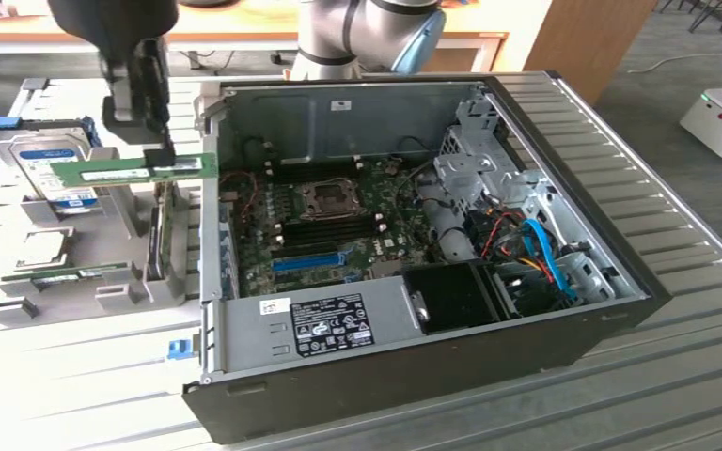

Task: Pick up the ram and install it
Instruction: 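Pick up the ram and move it above insertion slot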

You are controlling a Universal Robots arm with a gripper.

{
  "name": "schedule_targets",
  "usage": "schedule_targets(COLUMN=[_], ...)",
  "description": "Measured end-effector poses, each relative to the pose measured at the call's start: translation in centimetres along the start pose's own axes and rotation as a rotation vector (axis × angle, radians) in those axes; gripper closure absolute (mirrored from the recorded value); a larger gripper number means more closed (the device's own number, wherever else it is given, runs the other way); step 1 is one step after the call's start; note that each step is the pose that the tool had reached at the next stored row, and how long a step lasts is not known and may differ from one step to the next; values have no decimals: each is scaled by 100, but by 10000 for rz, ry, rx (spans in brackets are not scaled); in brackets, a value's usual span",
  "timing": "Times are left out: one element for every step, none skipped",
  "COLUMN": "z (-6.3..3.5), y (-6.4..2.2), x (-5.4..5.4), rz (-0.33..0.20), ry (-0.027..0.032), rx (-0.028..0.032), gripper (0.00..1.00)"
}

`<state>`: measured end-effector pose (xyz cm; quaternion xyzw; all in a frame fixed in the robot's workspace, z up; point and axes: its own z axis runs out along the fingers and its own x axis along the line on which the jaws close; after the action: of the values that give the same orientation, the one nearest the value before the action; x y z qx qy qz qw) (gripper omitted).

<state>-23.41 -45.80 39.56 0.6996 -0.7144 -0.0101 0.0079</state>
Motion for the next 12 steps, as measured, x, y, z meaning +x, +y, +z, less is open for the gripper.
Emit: schedule_targets(z=[-1, -2, -3, -4, -5, -6, -7, -7, -8, -9, -10, -11], y=[-33, -68, -101, -135, -170, -206, -240, -275, -310, -345, -380, -415], x=[-1, -2, -2, -3, -3, -4, -5, -6, -7, -7, -8, -9], rz=[1, 1, 1, 0, -1, 0, 1, 1, 0, 0, -1, 1], ry=[1, 0, 0, 1, 1, 2, 1, 0, 0, 0, 1, 1], rx=[-1, 0, -1, -1, -1, -1, -2, -1, 0, -1, -1, -1], gripper=[88, 88, 88, 88, 88, 88, 88, 88, 88, 88, 88, 88])
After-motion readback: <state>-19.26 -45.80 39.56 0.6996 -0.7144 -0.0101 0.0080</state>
